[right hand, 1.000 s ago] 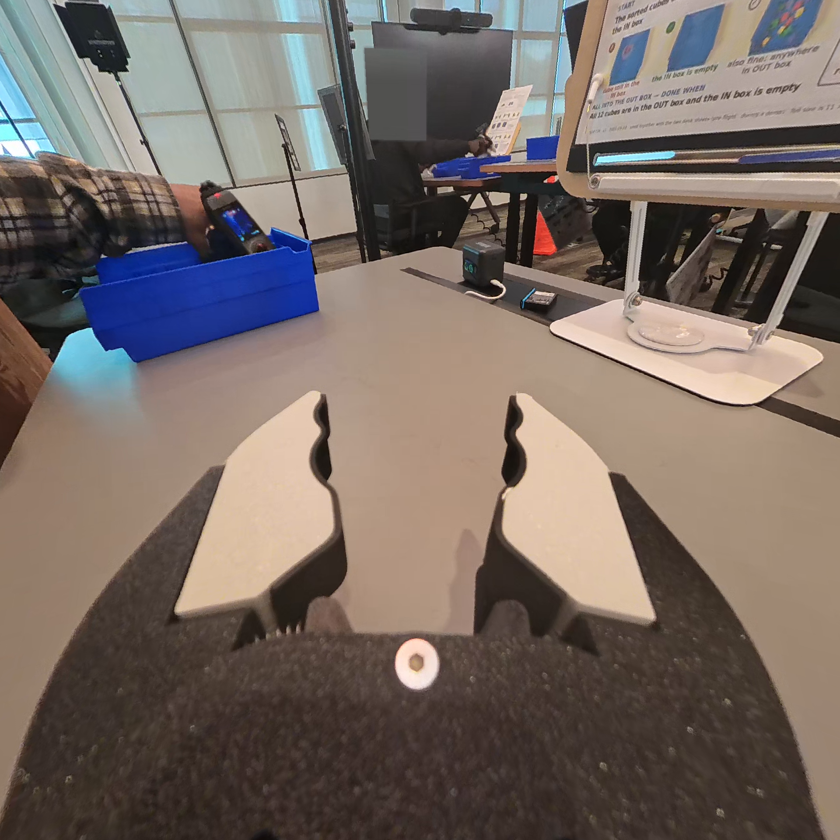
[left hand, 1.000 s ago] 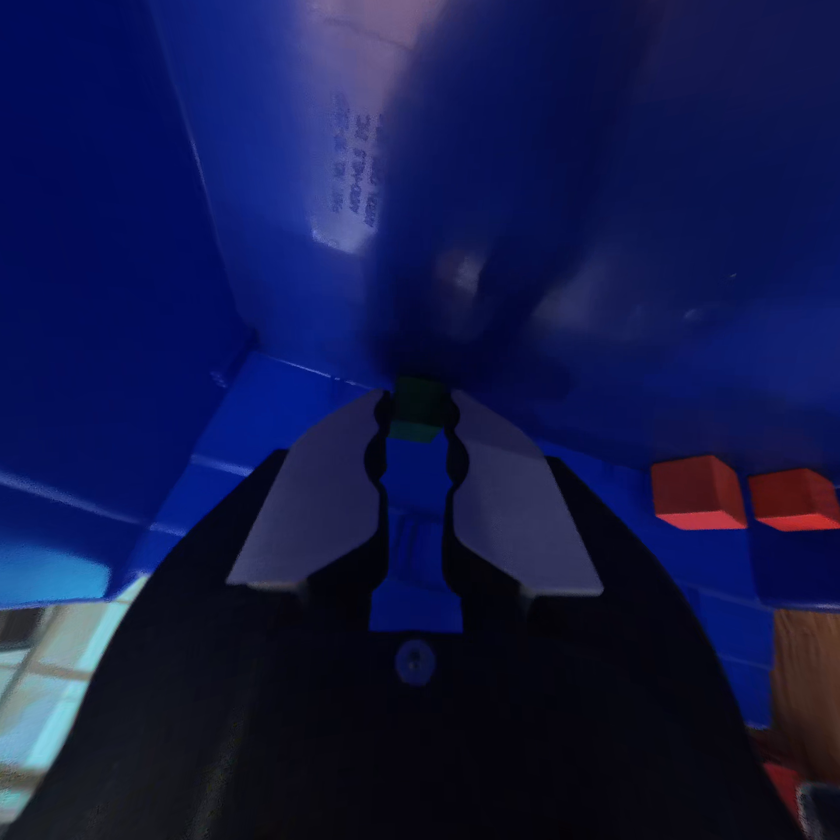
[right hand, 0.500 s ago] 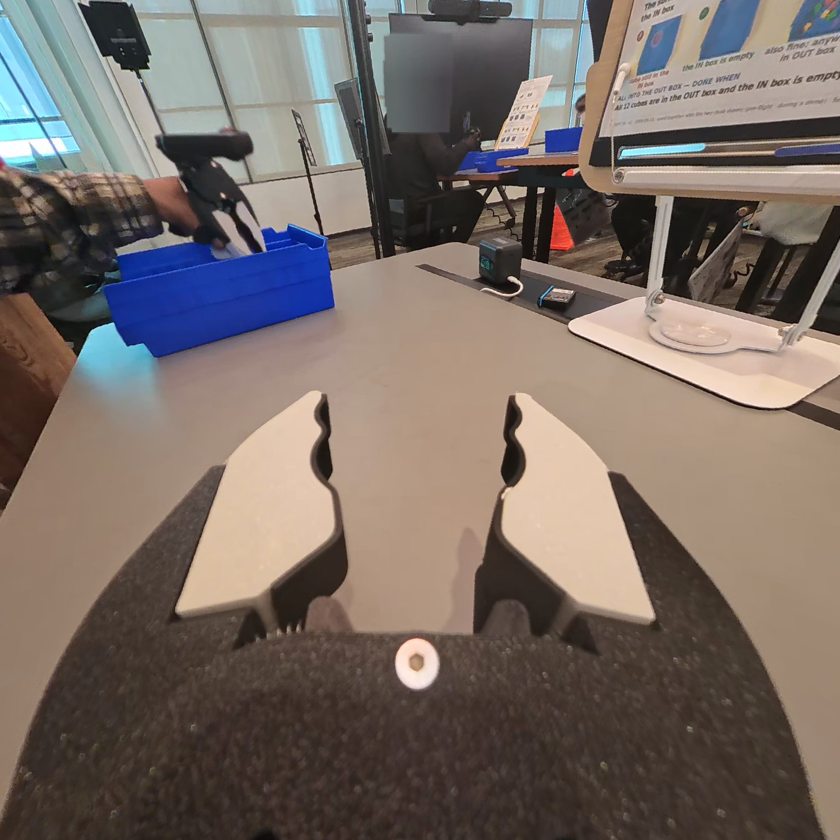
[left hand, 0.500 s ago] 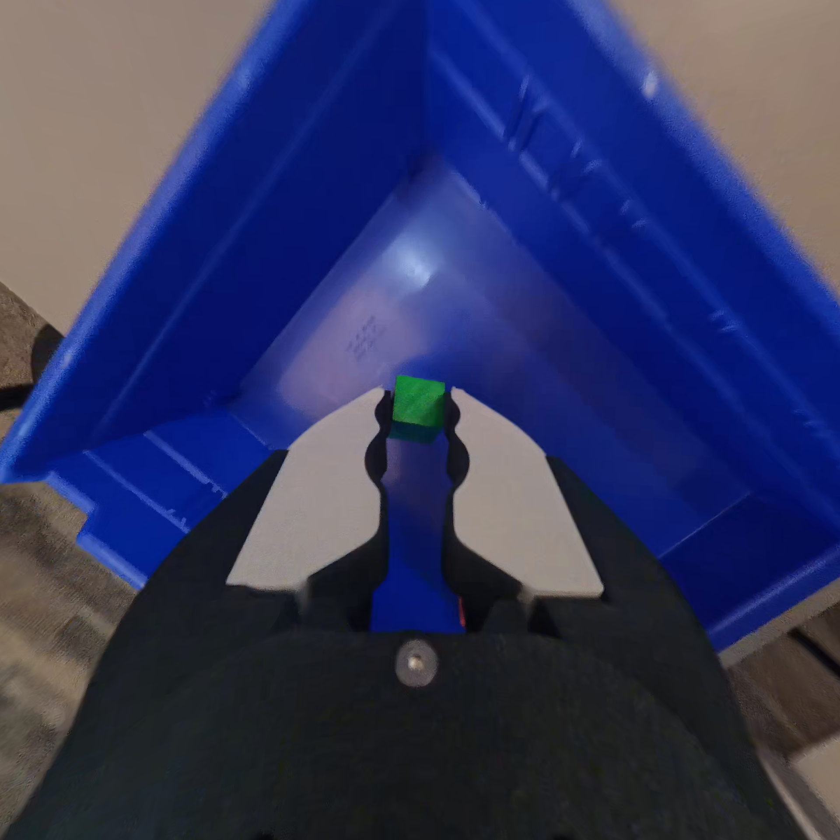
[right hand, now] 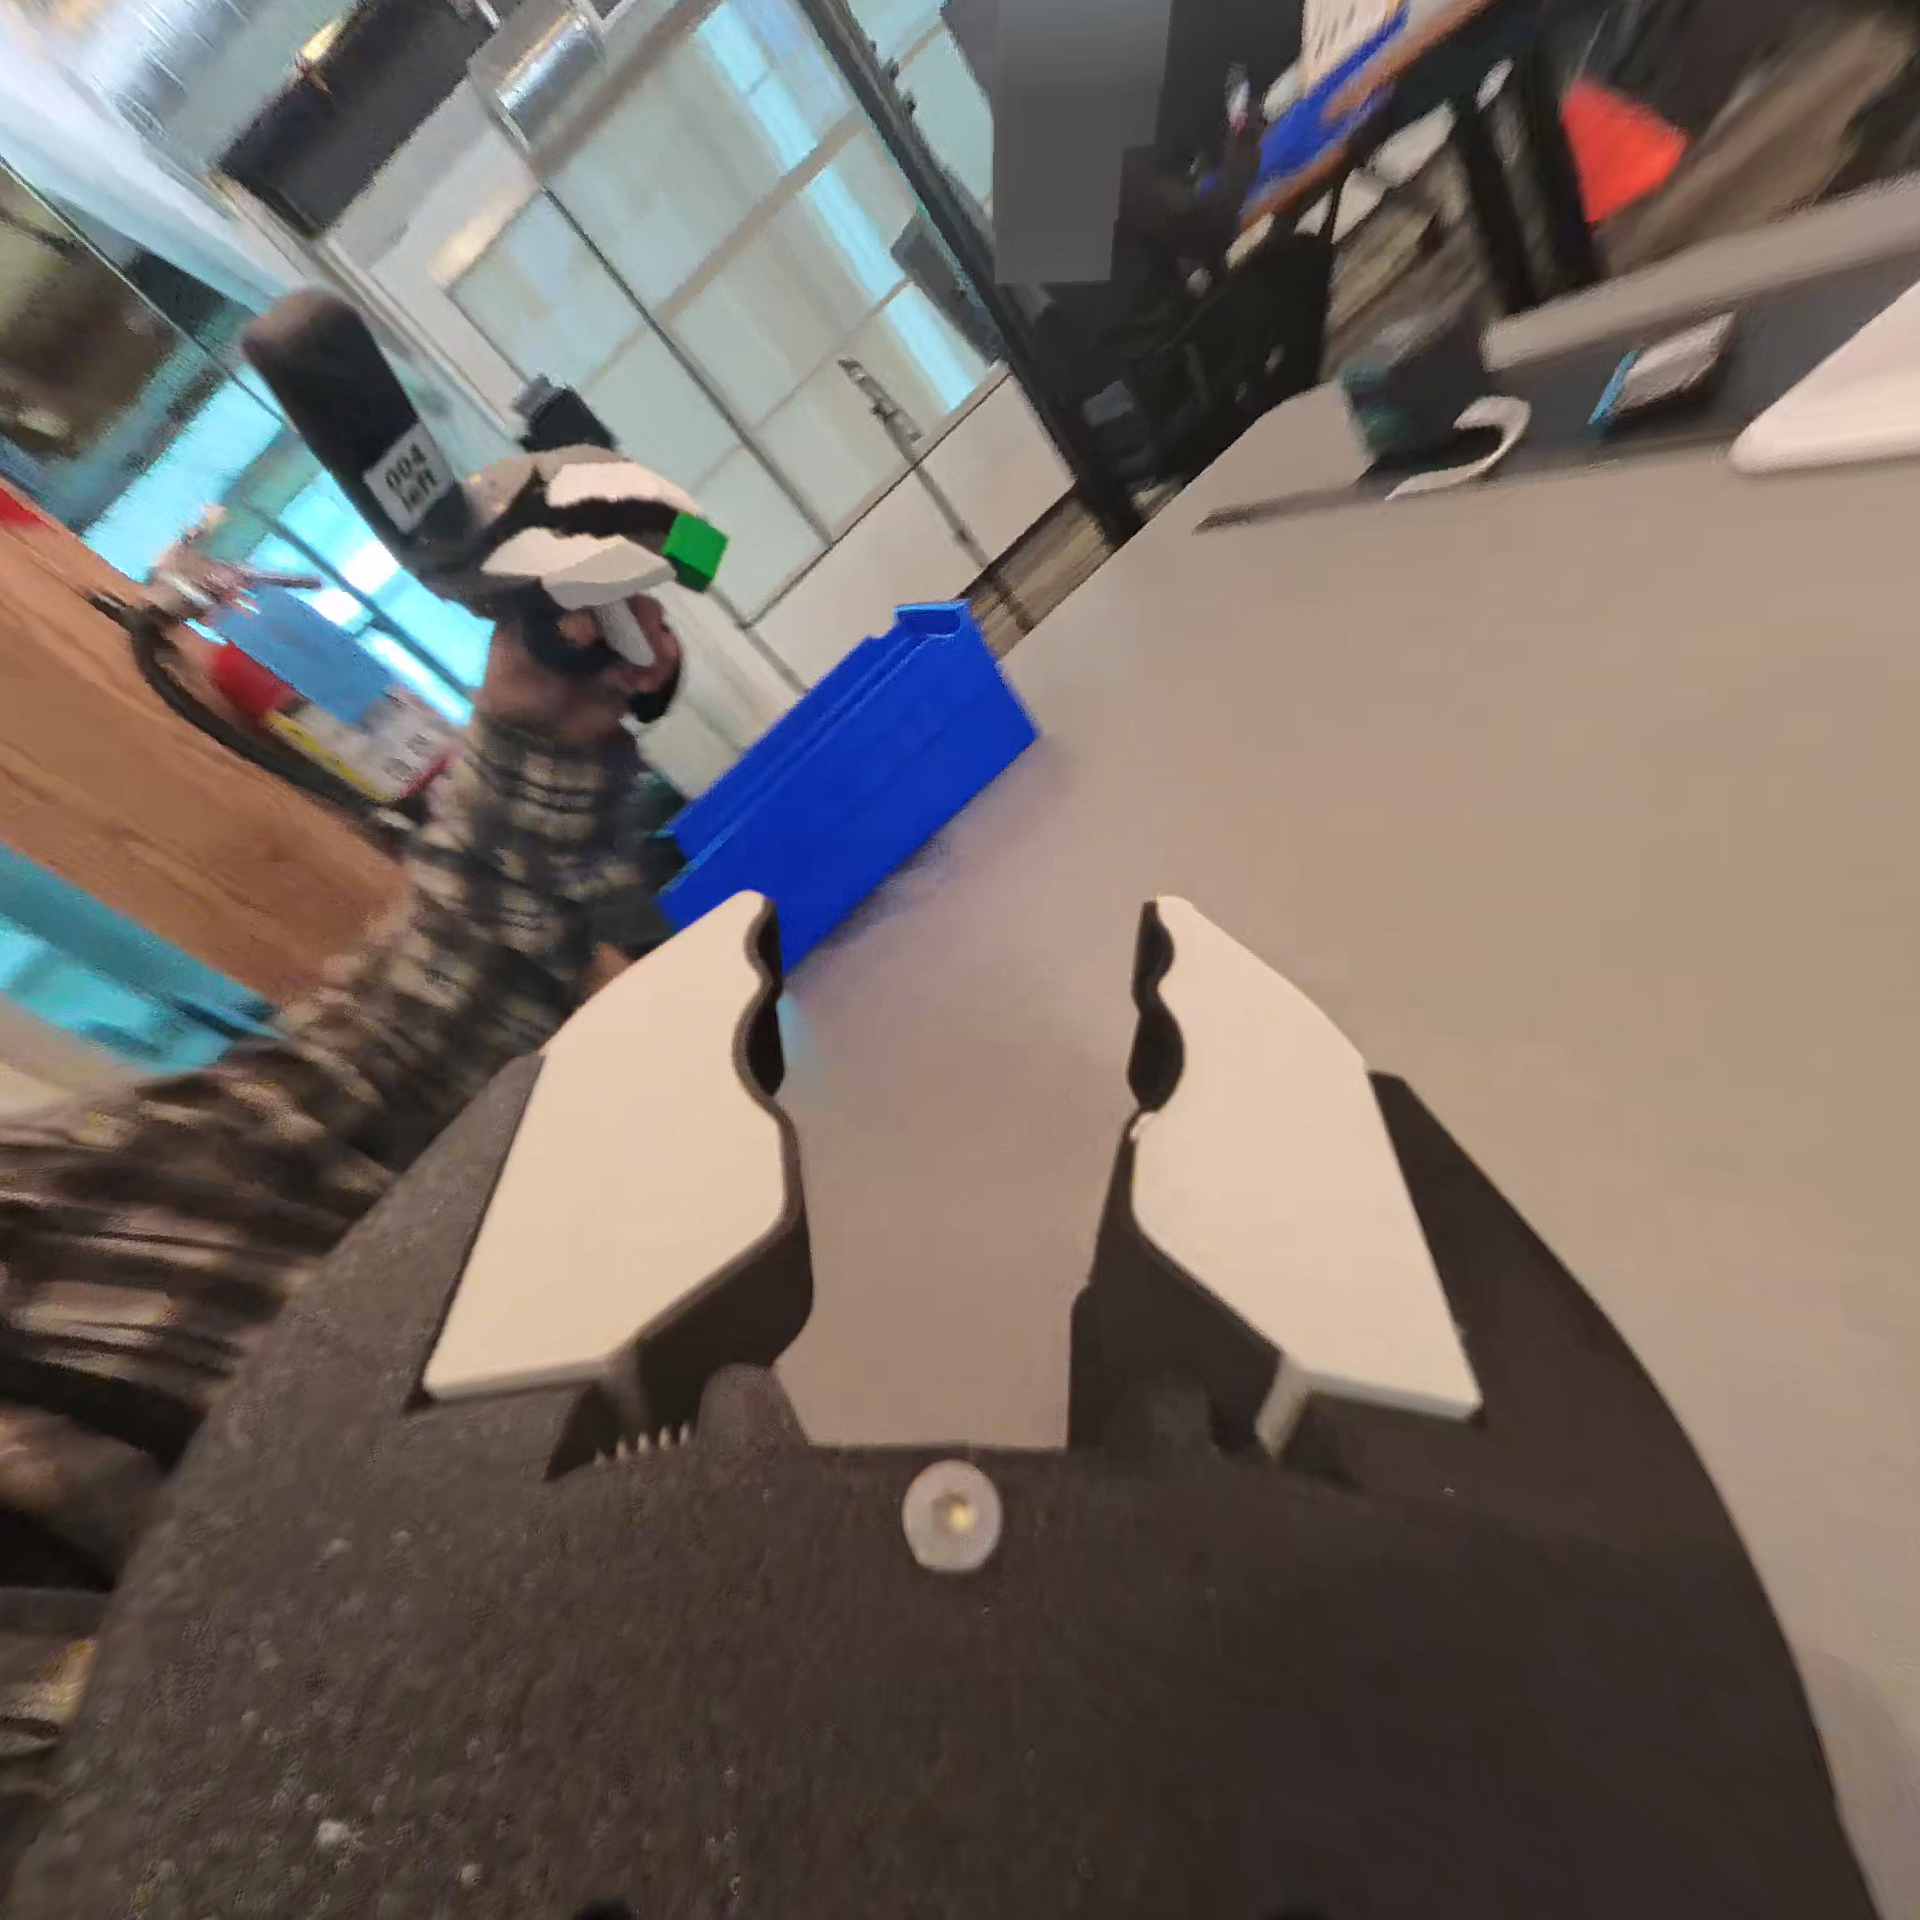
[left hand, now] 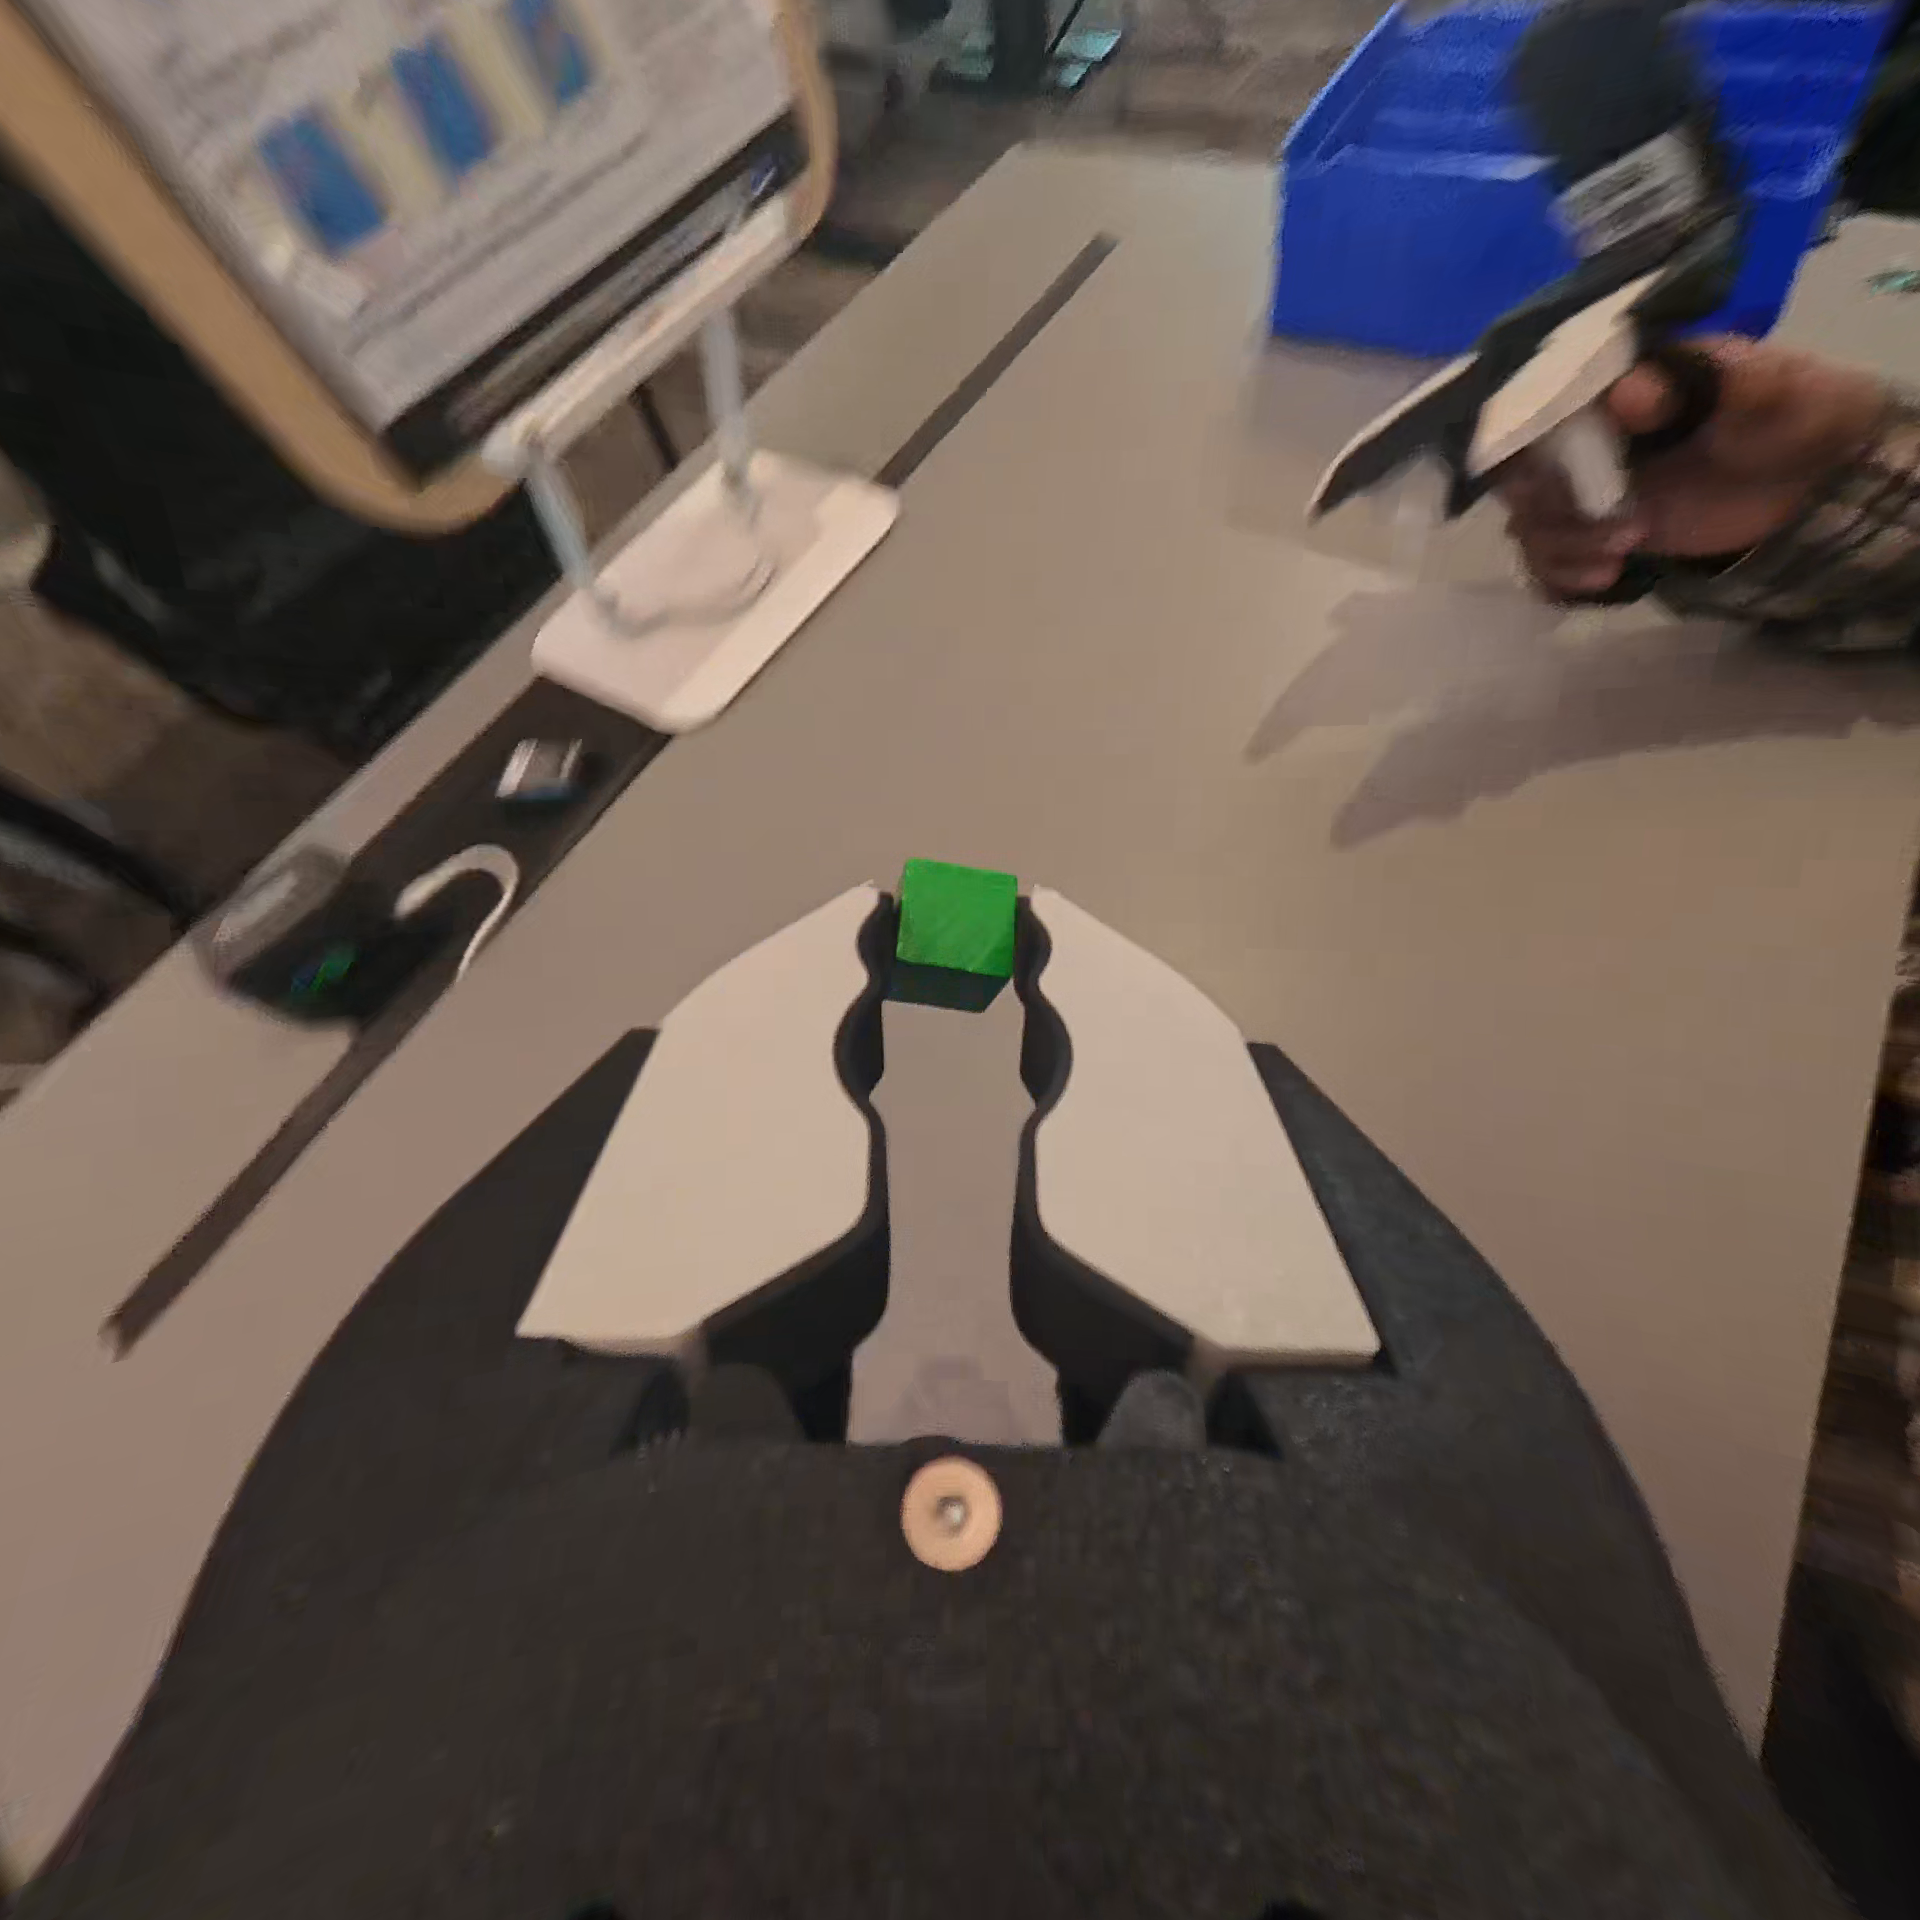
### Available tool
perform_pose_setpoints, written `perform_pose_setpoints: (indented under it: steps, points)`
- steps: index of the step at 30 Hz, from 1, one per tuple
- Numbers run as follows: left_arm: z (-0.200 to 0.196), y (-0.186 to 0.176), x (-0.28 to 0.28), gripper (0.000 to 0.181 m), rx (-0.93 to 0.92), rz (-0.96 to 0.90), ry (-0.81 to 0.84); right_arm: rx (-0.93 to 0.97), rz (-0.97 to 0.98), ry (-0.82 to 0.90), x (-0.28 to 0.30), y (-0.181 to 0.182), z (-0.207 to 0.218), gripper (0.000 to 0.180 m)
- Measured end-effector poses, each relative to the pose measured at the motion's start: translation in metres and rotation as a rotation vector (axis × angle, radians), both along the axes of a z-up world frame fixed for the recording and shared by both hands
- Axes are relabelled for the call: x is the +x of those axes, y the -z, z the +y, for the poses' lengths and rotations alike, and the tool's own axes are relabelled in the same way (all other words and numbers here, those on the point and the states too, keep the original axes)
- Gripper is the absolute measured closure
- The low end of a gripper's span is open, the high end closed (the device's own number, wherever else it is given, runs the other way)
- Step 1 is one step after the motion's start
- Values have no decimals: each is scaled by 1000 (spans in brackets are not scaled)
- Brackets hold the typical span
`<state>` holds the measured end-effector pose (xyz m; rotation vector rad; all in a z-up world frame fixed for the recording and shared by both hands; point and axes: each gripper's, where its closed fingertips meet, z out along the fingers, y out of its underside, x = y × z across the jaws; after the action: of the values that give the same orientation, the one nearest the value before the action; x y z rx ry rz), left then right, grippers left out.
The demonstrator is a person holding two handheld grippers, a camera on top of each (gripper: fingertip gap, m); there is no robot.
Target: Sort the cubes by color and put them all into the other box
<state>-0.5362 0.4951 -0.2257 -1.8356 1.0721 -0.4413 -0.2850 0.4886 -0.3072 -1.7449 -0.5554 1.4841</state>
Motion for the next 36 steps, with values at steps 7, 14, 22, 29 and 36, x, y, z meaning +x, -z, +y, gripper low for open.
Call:
perform_pose_setpoints:
  steps: [7, 14, 22, 29, 36]
  points:
    - [-30, 12, 163, 159, 123, -10, 234, -457, 264, -297, -27, -44, -35, 124]
    - [-47, 37, 240, 159, 137, 1, 355, -442, 198, -252, -14, -42, -37, 130]
    - [-53, 39, 272, 160, 150, -20, 409, -463, 260, -313, -1, -43, -50, 157]
    - [-60, 39, 271, 134, 73, -293, 384, -318, 69, -106, 97, -51, -26, 157]
    - [-44, 63, 243, 140, 69, -546, 251, -244, -717, 532, 362, -10, 31, 157]
